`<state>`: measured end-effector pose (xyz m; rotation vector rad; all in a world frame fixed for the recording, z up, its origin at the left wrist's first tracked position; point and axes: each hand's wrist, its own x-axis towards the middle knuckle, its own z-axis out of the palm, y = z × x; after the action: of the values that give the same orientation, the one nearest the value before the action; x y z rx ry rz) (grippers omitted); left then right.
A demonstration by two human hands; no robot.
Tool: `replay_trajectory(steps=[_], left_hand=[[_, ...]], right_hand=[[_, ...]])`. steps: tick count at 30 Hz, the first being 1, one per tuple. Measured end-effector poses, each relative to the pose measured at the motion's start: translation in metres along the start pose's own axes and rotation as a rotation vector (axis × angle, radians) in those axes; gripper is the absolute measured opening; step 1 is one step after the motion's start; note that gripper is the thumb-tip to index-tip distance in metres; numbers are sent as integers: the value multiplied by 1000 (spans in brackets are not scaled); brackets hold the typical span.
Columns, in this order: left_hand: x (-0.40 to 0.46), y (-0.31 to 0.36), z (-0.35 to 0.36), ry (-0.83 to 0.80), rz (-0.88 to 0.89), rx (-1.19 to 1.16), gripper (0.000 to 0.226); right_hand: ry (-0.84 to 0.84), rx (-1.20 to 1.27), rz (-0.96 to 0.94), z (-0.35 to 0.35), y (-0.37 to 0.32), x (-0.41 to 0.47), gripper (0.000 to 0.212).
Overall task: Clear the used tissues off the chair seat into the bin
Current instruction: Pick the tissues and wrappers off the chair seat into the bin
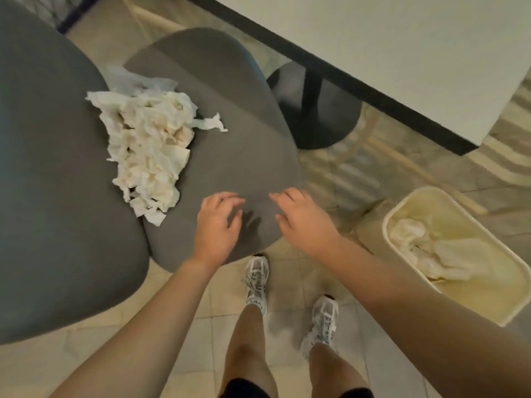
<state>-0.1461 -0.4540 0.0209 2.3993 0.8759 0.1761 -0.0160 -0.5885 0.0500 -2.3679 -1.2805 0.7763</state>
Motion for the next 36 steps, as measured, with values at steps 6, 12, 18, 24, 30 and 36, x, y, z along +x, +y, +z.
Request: replay_trajectory(steps=[6, 12, 18, 24, 30, 36], left_hand=[[13, -72, -38, 108, -195, 4, 31], [35, -124, -45, 93, -442, 165, 64], [64, -157, -34, 74, -464, 173, 82], [69, -170, -27, 61, -393, 93, 50], [67, -170, -30, 48, -296, 65, 41], [68, -173, -36, -4, -214, 17, 31]], right_hand=[[-85, -36, -113, 33, -63, 77, 48], [-177, -93, -170, 60, -104, 145, 47], [-218, -140, -242, 74, -127, 199, 52], [-268, -155, -357, 94, -135, 237, 80], [-247, -119, -312, 95, -133, 232, 74], [-98, -215, -217, 90, -125, 224, 53]])
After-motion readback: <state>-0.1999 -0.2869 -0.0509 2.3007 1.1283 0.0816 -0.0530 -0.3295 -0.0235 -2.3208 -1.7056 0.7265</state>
